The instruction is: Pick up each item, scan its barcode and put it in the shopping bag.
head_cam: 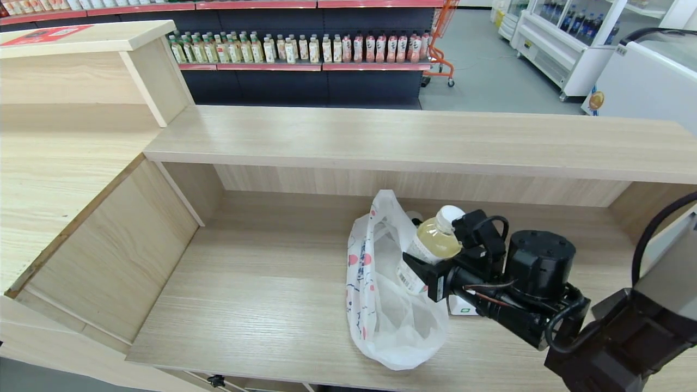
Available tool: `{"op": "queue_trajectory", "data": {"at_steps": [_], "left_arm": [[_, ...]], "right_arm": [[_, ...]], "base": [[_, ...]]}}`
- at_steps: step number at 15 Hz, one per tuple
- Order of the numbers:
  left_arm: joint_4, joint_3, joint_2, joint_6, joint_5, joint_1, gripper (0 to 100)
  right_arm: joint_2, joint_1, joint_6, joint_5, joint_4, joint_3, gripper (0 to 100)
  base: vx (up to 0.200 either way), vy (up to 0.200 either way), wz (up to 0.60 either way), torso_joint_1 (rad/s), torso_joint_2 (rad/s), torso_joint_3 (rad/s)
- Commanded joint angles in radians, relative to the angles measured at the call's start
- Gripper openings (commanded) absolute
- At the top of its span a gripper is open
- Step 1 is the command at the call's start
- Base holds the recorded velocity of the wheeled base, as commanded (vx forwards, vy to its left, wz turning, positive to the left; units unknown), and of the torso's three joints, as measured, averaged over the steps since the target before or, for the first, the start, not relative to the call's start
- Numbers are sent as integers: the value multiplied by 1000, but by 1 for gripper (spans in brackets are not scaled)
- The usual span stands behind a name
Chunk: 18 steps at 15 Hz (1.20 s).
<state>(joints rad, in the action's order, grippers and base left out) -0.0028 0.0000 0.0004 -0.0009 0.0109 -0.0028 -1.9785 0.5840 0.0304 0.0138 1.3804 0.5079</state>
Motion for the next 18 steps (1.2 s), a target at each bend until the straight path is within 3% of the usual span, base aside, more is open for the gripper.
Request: {"op": "queue_trajectory", "data": {"at_steps": [1, 4, 18], "left_arm": [[0, 0, 0, -1, 0, 0, 100], [0, 0, 0, -1, 0, 0, 100], [0, 0, 0, -1, 0, -2, 100]], "right_arm": [[-114, 23, 26, -3, 92, -58, 0], [-201, 28, 72, -28, 190, -65, 0], [-310, -9, 164, -38, 190, -19, 0]], "base": [[0, 0, 0, 0, 0, 0], [0, 0, 0, 0, 0, 0], [0, 0, 0, 0, 0, 0]]}}
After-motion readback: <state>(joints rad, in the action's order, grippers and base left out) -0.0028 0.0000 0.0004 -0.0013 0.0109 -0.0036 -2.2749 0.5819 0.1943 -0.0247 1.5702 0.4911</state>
